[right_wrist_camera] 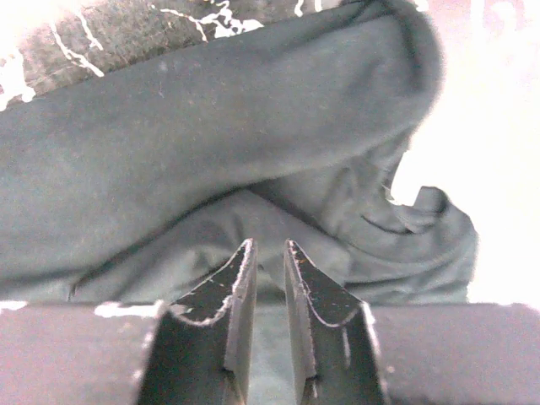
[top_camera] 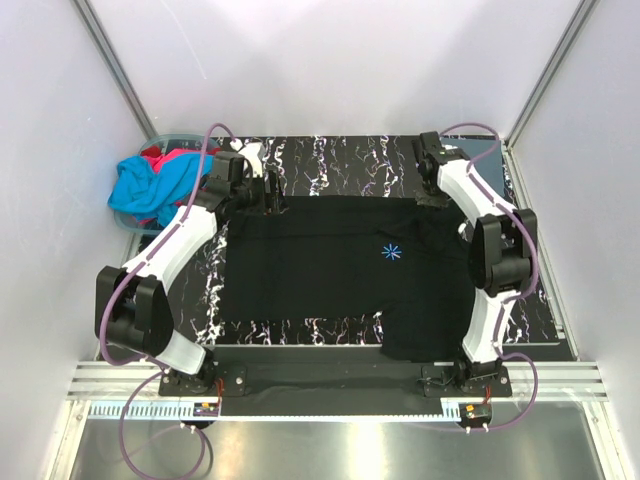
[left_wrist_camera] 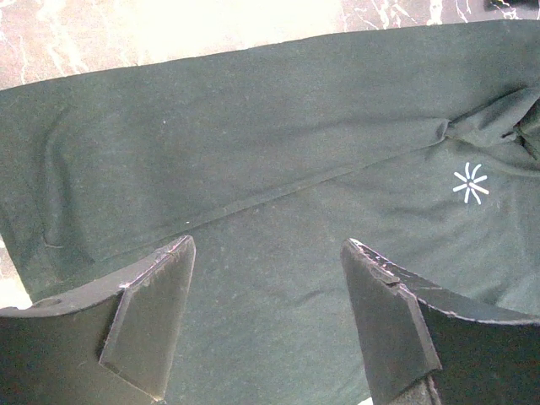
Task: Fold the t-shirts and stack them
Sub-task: Fold the tshirt
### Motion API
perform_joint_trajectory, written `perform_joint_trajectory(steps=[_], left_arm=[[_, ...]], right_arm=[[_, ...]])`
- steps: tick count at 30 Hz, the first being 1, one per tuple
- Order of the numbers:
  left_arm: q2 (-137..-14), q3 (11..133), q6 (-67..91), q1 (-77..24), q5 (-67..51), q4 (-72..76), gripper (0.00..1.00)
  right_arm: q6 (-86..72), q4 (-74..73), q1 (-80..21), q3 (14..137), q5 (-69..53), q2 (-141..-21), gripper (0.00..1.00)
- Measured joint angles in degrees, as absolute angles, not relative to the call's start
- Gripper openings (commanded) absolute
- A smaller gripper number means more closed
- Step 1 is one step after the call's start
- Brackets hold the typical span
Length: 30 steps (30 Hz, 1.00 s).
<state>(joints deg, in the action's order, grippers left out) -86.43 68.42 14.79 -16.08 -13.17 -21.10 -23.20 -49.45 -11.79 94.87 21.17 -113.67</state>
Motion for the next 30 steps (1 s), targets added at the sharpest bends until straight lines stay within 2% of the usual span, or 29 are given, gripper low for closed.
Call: perform_joint_trajectory(steps=[5,10,12,16,30], left_arm=[[-86.4,68.4,14.8,-16.1,-13.2,-21.1,0.76],[-86.4,68.4,14.8,-16.1,-13.2,-21.1,0.76],[-86.4,68.4,14.8,-16.1,-13.2,-21.1,0.76],[-86.4,68.4,14.8,-16.1,-13.3,-21.1,0.76],[-86.4,68.4,14.8,-16.1,-13.3,-21.1,0.76]], right_arm=[[-22.4,-49.3,-12.2,91.9,21.0,-106.0,0.27],[-19.8,-45.3,-12.7,83.0,13.9,-98.5,0.29],[-18.4,-42.3,-12.7,79.6,10.3,-98.9,0.33],[-15.0,-37.6,-12.8,74.6,7.3,-103.1,0.34],[-3.8,-27.3,-12.8,72.0,3.5,-105.9,0.31]])
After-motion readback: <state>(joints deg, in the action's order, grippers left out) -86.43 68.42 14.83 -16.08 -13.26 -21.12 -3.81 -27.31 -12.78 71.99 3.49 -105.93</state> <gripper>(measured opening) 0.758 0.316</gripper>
